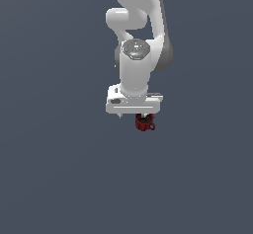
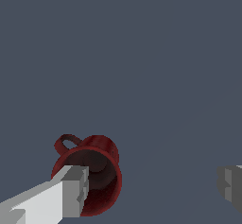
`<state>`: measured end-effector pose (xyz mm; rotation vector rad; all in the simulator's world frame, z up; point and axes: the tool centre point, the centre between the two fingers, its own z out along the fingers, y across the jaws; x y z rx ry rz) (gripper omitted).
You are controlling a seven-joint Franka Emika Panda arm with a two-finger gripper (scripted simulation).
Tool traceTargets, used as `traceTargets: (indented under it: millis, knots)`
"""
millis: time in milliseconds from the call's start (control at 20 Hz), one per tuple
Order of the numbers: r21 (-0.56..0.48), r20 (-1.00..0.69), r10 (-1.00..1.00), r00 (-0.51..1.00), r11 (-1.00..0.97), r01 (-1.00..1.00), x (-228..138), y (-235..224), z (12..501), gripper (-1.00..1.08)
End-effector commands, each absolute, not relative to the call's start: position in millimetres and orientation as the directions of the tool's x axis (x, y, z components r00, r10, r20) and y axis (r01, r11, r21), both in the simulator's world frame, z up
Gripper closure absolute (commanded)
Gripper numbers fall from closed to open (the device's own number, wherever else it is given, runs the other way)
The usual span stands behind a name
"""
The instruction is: Pick up the object and move it to a goal position.
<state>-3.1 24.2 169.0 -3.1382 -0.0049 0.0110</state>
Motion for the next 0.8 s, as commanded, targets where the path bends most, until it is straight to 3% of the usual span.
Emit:
traceTargets:
  millis: [0, 750]
  knots:
    - [-0.003, -0.007, 0.003, 1.000, -1.000, 0.003, -3, 24, 169, -0.20]
    - [-0.006, -0.051, -0.020, 0.999, -1.000, -0.020, -7, 19, 158, -0.20]
